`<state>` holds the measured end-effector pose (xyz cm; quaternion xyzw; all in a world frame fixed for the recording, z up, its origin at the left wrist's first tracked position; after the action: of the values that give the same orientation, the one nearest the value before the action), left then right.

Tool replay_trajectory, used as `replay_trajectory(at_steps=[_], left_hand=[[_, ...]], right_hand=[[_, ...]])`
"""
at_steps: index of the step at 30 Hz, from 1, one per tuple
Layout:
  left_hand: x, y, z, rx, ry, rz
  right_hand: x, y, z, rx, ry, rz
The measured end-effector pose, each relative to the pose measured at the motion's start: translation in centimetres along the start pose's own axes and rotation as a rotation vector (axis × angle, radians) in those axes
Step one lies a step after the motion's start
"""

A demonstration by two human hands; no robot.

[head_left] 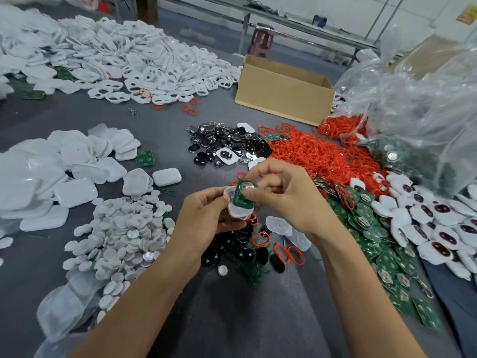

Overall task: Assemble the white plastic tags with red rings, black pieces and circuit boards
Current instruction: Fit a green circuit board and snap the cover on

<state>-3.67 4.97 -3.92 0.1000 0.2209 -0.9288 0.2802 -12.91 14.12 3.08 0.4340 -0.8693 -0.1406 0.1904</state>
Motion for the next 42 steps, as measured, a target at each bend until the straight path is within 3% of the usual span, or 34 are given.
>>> replay_trajectory(at_steps=[12, 20, 31, 42], left_hand=[[-0.2, -0.2, 0.2, 0.0, 0.003, -0.016], [-0.3, 0.0, 0.3, -0.017, 0.007, -0.005], [-0.3, -0.3, 0.3, -0.017, -0.025, -0.022], [-0.3, -0.1, 0.3, -0.007, -0.052, -0.007]], right_hand=[[0.3, -0.9, 1.3, -0.219, 0.016, 0.029], [0.4, -0.8, 2.0, -0.186, -0.007, 0.075], [0.5, -0.4, 0.7, -0.352, 0.167, 0.113], [0.4, -0.6, 0.7, -0.292, 0.127, 0.075]])
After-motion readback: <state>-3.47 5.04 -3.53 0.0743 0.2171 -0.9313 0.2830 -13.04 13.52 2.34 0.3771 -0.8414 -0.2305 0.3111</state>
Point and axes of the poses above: each hand's wrist, its own x-axis towards the middle knuckle, its own y-axis out of the back of the hand, z = x × y, the point moved 7 cm from there along x, towards the middle knuckle, and after that the axes turned 6 degrees about y, right-handed, at the moved point
